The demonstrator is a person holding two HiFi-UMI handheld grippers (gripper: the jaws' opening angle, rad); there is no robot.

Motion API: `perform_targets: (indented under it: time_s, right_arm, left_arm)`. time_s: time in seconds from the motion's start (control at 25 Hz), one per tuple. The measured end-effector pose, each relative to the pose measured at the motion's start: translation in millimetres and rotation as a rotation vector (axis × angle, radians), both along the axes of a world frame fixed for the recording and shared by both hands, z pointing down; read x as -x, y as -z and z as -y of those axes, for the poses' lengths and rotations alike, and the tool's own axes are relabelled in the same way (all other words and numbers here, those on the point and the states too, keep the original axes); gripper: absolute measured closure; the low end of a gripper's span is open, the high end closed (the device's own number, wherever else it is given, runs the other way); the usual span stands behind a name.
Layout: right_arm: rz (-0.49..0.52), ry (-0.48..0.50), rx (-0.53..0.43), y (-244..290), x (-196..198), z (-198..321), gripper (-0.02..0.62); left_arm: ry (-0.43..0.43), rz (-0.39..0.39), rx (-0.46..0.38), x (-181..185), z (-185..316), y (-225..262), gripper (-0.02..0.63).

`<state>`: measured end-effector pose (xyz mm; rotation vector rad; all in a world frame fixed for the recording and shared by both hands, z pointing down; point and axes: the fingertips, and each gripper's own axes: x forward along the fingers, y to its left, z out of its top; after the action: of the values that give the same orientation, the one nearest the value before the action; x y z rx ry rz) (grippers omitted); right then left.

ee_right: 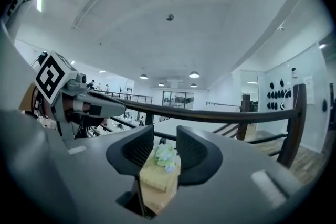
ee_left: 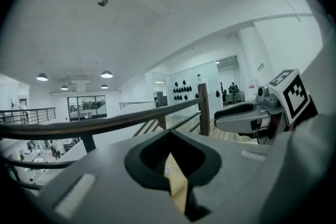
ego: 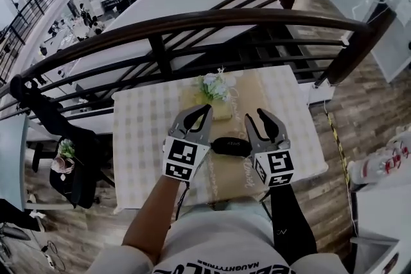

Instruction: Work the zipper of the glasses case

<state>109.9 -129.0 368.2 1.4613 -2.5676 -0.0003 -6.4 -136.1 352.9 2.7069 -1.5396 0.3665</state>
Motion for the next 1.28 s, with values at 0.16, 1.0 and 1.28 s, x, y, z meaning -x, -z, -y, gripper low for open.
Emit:
perform_targets:
  time_s: [0.16, 1.0, 1.28]
  right_arm:
    - [0.034, -0.013, -0.07, 39.1, -1.4, 8.9, 0.423]
    - [0.013, -0.006, -0.205, 78.2, 14.5, -10.0, 0.583]
    - [-0.057, -0.027, -0.236, 83.5, 13.3, -14.3, 0.575]
  left_arm:
    - [0.048, -0.013, -0.077, 12.5, 5.4, 37.9, 0.598]
    - [0.094, -0.023, -0.219, 31.0, -22.8, 84.0, 0.598]
    - [0.091, -0.034, -0.234, 31.4, -25.5, 89.7, 0.599]
